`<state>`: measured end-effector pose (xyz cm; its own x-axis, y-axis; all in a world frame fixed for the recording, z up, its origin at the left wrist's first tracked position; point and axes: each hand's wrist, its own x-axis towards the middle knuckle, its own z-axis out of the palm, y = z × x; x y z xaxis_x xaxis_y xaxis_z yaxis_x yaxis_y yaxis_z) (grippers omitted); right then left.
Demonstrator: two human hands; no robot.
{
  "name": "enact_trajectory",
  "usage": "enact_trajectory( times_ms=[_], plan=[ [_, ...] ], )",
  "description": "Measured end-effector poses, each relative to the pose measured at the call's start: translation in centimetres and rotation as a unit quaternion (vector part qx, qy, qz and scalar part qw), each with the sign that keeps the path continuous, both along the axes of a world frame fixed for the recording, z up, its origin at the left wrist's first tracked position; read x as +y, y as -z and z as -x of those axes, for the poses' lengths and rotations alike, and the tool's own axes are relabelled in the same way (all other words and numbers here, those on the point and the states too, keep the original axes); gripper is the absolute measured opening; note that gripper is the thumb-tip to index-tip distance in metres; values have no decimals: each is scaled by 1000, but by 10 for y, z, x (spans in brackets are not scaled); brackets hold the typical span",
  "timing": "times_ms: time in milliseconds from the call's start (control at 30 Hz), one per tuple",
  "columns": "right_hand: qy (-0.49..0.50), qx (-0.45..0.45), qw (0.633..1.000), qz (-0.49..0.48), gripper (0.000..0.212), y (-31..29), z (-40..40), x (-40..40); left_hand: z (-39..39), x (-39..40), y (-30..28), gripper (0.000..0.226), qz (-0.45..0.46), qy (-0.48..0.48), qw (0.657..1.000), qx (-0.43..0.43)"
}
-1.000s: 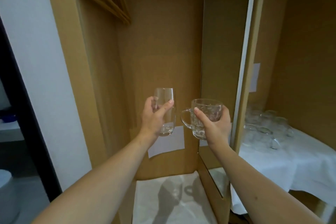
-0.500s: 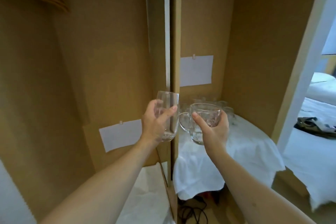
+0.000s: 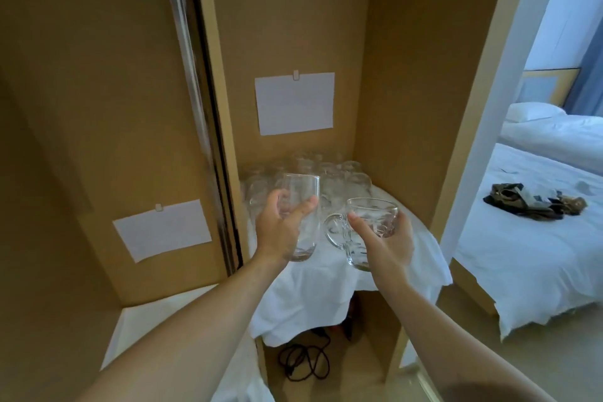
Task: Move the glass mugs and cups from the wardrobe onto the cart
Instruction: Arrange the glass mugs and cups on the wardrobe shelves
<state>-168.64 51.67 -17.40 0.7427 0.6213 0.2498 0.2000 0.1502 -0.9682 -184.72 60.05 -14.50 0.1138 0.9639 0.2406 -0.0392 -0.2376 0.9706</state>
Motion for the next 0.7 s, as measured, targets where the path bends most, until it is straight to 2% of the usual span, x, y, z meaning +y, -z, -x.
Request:
enact_trajectory(
  times_ms=[67,133,200,267,367,567,700],
  plan=[
    [11,7,1000,1,73,6,-14,3,-16,10,3,67,7,-1,1000,10],
    [22,12,1000,10,92,11,-30,9,-33,24,5,61,11,1,1000,7],
    [32,16,999,16,101,18,-47,18,-50,41,7,56,10,2,1000,-3],
    [43,10,999,23,100,24,-65,32,-67,62,9,57,11,7,1000,-10],
    [50,-19,998,43,100,29,-86,53,-88,90,10,71,26,5,1000,-10],
    [56,-26,996,67,99,40,-128,114,-126,147,16,65,59,-10,998,-21],
    [39,-35,995,79,86,50,-137,143,-135,177,25,64,71,-18,997,-8]
  ],
)
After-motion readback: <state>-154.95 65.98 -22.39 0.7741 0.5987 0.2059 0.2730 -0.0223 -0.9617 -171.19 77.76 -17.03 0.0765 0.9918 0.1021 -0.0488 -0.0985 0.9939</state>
